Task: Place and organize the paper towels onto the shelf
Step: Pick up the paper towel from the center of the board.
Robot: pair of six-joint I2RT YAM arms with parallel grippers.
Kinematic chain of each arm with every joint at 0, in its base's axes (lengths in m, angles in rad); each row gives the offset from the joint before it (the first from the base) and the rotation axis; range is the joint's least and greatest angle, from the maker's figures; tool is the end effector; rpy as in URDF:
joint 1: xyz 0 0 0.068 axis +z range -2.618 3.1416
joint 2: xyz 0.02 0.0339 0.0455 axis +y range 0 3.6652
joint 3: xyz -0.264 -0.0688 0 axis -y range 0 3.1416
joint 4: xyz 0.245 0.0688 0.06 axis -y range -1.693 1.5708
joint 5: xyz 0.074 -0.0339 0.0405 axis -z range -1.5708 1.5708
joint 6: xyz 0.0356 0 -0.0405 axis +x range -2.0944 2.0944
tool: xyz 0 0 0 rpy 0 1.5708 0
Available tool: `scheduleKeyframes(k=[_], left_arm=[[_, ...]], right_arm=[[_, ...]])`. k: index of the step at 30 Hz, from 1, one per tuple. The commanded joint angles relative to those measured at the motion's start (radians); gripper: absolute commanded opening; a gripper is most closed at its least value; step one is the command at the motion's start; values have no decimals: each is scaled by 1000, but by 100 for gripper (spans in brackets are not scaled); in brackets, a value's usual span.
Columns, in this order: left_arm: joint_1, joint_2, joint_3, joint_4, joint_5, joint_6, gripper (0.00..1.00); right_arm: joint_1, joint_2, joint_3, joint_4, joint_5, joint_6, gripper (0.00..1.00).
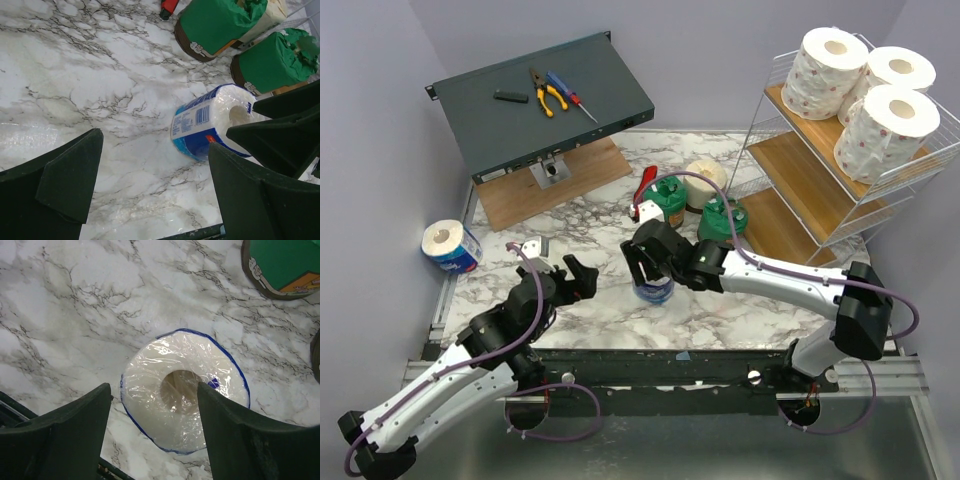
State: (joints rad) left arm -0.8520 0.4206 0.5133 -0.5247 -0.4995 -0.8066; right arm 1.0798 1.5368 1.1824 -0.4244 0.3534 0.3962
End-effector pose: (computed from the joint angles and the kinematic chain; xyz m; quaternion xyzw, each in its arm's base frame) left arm 0.0872 -0.0738 0.2596 -0.1147 0.8189 -0.2447 0.5063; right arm 0.1703 0.2923 0.2732 -0.2405 0.8784 0.1355 0.3900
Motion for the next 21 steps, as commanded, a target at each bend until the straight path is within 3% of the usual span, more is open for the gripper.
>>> scheduleKeyframes(k=[1,17,21], left_arm=[[5,-40,-18,-9,-45,-21,89],[4,-60,-61,1,-33,-31,89],[5,-55,-63,3,-30,-32,89]], right_arm=[[14,47,52,33,16,-23,72],[22,145,44,10,11,1,59],[23,158,50,-4,30,6,51]])
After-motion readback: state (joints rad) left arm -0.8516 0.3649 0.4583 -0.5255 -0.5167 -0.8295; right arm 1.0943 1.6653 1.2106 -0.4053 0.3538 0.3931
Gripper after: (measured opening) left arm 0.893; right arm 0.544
